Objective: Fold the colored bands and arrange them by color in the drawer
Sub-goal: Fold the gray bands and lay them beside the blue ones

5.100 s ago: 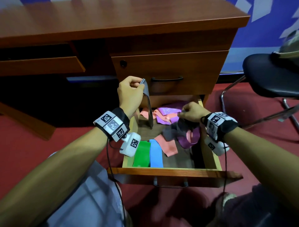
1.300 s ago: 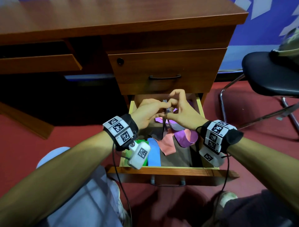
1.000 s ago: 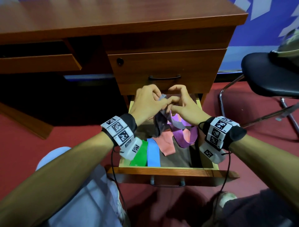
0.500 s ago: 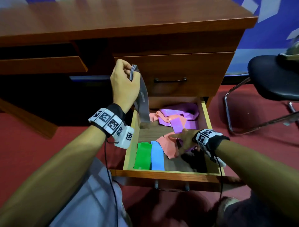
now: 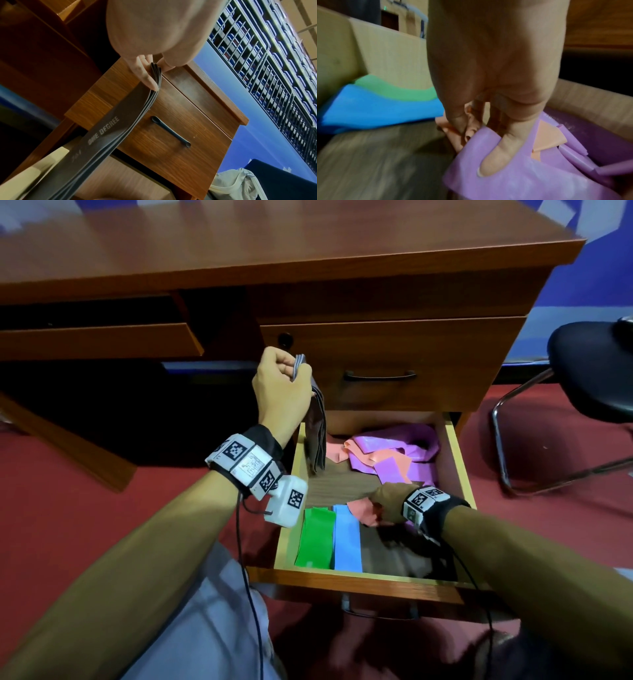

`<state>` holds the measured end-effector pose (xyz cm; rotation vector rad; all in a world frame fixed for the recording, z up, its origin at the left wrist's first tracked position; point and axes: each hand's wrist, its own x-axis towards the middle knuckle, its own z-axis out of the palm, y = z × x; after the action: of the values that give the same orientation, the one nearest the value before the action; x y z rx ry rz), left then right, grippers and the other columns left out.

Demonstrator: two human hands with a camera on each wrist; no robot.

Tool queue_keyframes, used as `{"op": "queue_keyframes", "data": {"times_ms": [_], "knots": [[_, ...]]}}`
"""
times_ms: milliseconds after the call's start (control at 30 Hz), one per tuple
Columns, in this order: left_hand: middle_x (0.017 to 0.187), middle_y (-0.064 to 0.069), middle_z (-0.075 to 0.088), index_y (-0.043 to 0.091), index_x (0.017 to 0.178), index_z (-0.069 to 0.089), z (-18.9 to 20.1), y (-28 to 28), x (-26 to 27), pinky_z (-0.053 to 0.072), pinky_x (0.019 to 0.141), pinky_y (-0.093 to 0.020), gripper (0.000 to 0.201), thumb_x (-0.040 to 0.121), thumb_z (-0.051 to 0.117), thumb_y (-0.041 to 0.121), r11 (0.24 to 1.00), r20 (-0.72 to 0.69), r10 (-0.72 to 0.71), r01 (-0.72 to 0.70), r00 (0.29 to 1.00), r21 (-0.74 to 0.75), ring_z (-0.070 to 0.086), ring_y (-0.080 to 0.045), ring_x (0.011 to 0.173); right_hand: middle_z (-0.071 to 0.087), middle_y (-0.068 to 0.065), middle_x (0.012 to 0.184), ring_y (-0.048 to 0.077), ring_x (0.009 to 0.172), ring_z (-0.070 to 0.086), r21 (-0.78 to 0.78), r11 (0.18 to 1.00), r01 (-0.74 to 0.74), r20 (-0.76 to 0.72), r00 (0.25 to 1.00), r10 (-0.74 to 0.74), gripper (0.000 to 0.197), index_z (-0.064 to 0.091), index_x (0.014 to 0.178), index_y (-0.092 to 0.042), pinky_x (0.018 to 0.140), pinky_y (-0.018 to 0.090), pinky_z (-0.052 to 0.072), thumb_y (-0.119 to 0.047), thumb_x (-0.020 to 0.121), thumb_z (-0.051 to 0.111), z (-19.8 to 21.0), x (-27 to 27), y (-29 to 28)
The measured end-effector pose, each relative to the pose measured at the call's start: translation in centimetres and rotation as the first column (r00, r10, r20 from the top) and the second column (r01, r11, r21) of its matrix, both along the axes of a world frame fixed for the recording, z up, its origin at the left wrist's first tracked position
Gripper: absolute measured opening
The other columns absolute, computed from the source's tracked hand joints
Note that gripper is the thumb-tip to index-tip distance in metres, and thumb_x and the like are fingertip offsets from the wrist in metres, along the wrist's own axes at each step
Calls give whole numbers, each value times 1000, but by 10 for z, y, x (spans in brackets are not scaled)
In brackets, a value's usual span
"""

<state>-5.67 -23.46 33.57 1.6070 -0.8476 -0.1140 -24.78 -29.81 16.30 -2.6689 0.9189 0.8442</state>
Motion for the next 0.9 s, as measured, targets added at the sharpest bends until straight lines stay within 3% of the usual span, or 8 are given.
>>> {"op": "queue_keyframes", "data": {"times_ms": [133,200,333,400,467,567,733,900], "knots": [[71,1,57,20,85,55,1,0,1,63,61,-48,12,86,66,16,1000,-24,14,-14,1000,-3,71,-31,71,70,15,106,32,98,68,-150,941,304,323,914,-244,34,68,104,-10,72,32,50,-40,91,59,25,3,-30],[71,1,57,22,84,54,2,1,2,63,62,-48,12,85,65,18,1000,-21,20,-20,1000,-1,71,-31,71,61,17,119,36,107,62,-165,877,452,432,832,-348,37,60,118,-10,76,36,49,-33,89,60,33,0,-44],[71,0,57,18,86,55,4,-1,5,64,59,-44,12,88,66,14,1000,-30,24,-25,999,-10,70,-24,65,29,12,143,35,135,29,-276,804,528,291,843,-453,81,37,141,-15,103,53,40,-54,79,71,17,-1,-43],[71,-1,56,16,86,55,2,-3,5,64,59,-43,13,89,66,11,1000,-38,21,-22,999,-12,69,-20,64,11,12,156,39,144,16,-247,843,477,283,868,-408,109,18,151,-20,107,62,31,-59,69,78,5,8,-45],[71,-1,57,20,84,55,0,-4,7,63,59,-46,13,87,66,15,1000,-17,21,-21,1000,-4,70,-28,67,6,9,159,42,146,14,-191,893,407,310,888,-339,116,2,154,-34,108,67,28,-57,68,77,-3,25,-50],[70,-1,58,24,81,54,-2,-3,8,62,62,-52,10,83,64,21,1000,6,-2,2,1000,1,69,-36,70,20,6,153,43,136,31,-131,922,365,314,897,-310,100,8,151,-41,102,64,37,-52,74,71,-12,47,-62],[71,-4,58,23,82,54,-8,-5,7,61,62,-53,9,82,63,21,999,16,-47,47,999,15,69,-38,71,47,17,131,43,121,45,-111,947,302,355,902,-246,61,38,137,-22,94,50,48,-24,83,68,-9,57,-82],[71,-4,59,21,82,55,-8,-7,8,60,62,-53,7,80,62,22,999,1,-46,46,999,23,68,-37,71,49,17,110,40,92,55,-4,988,156,781,618,-95,34,47,110,-8,75,46,47,-19,81,59,7,58,-74]]}}
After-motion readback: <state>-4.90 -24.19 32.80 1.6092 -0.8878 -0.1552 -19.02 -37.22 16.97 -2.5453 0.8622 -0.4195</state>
